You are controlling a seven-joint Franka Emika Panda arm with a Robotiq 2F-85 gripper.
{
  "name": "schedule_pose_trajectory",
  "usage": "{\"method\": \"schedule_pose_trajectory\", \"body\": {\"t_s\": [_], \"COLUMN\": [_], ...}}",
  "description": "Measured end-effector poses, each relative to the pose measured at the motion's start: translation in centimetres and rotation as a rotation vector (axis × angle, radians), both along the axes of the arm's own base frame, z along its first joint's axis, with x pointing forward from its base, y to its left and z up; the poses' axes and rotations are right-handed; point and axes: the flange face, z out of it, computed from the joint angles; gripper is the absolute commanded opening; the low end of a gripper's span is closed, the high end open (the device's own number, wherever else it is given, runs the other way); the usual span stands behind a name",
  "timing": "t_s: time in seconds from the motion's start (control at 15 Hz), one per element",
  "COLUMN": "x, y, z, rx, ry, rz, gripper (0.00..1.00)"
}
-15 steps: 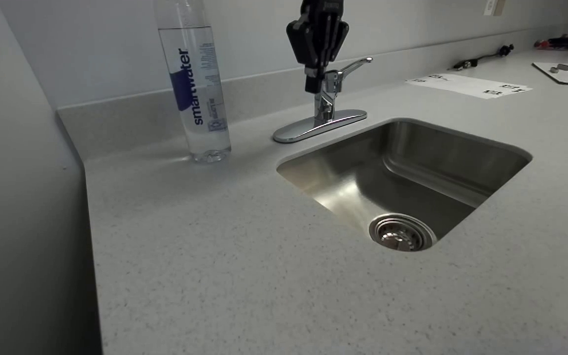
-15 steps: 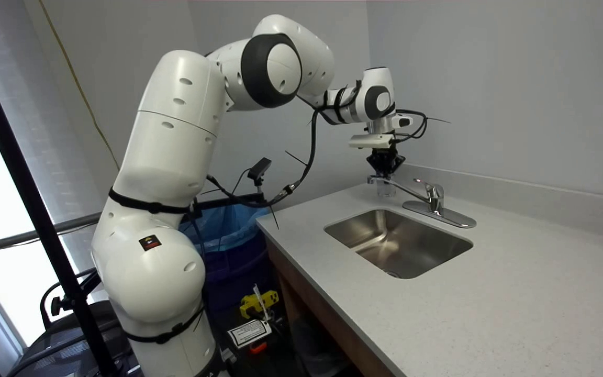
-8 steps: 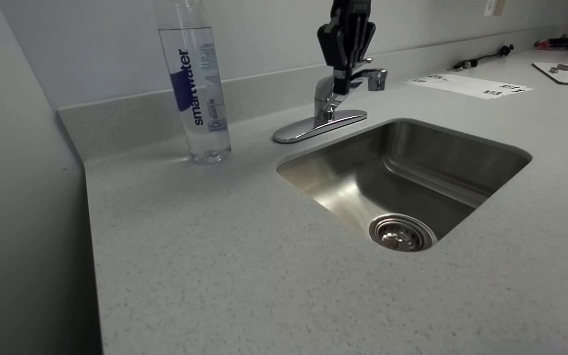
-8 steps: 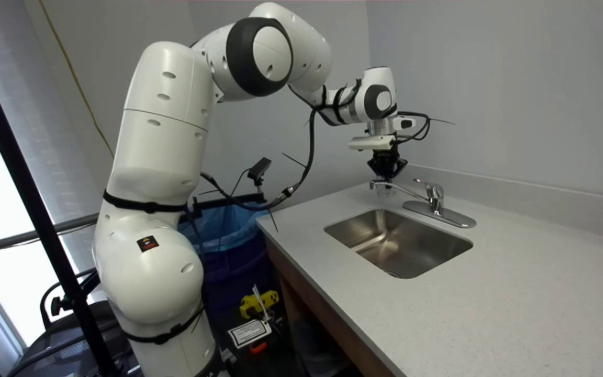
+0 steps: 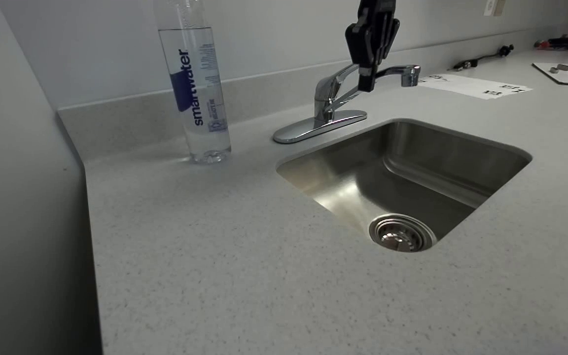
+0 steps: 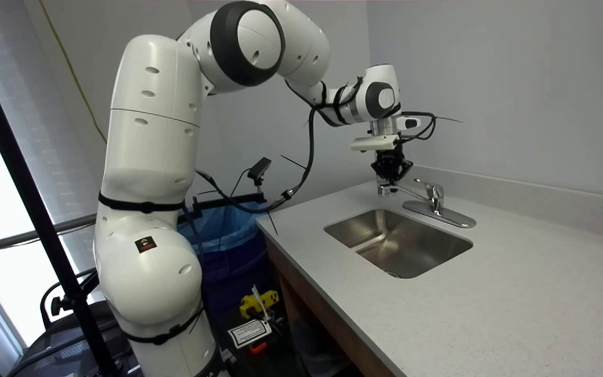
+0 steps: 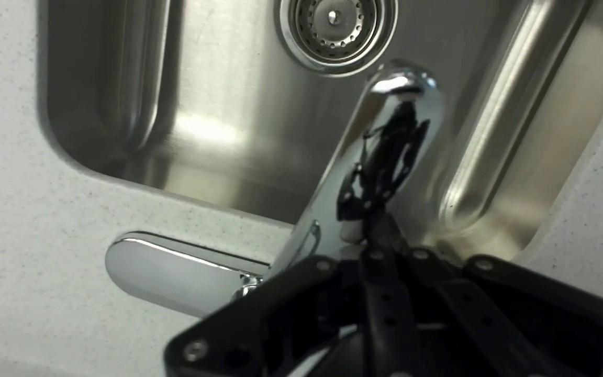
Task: Turn the tap nozzle to the right then pull up the tap lever
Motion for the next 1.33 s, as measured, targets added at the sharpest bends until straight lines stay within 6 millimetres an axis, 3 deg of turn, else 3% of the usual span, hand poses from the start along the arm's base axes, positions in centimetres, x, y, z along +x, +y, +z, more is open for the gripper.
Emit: {"method": "schedule_pose_trajectory", "body": {"t_s": [0.4, 0.87, 1.33], "x": [-0.9, -1.0, -1.4], "y": [-0.7, -3.6, -3.2], "z": [0.3, 0.3, 0.7], "rx": [-0.021, -0.029, -0.019], "ry": [0.001, 0.007, -0.012], "rz": [0.001, -0.054, -0.011], "gripper": [0.0, 0.0, 0.0]}}
